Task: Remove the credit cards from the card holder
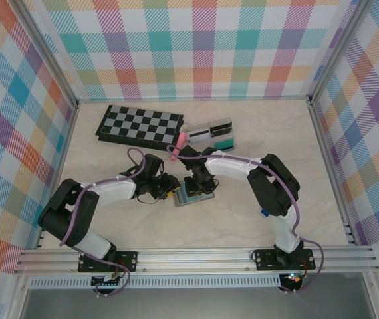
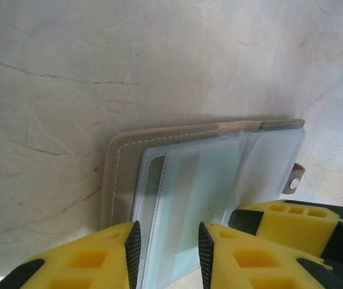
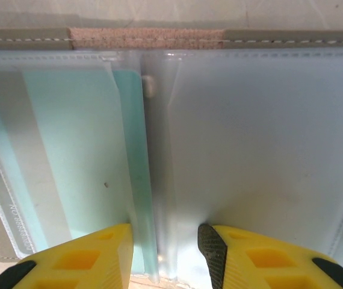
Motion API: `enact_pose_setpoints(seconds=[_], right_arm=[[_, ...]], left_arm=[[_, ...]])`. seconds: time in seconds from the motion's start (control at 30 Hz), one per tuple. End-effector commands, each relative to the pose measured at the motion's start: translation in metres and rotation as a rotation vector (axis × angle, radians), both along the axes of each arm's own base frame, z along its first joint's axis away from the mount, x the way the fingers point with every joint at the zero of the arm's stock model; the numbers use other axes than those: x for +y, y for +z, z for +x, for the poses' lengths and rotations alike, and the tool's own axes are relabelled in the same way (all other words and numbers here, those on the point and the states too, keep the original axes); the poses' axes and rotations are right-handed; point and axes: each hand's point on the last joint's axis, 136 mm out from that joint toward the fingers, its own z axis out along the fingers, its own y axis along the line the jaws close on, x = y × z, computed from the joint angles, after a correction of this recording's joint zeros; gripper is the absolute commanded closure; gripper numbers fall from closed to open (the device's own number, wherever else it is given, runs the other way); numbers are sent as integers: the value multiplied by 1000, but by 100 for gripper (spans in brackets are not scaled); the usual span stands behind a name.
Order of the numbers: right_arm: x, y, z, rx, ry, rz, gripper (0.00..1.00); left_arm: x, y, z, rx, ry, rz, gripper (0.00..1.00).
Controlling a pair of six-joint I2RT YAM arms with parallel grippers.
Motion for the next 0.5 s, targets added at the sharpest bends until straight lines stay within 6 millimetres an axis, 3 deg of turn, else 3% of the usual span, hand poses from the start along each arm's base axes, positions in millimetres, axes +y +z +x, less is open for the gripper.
enact_pose_setpoints(seconds=[0.0,0.13,0.47], right_arm=[[-32,-50,-14,75,-27,-149,61],[-31,-49,-14,79,-29,-140,61],[-31,-50,-15,88,-37,-125,61]], left_arm=[[-13,7,4,-2,-21,-29,68],[-17,5,6,-9,-44,-30,71],[0,-13,1,27,-38,81,70]])
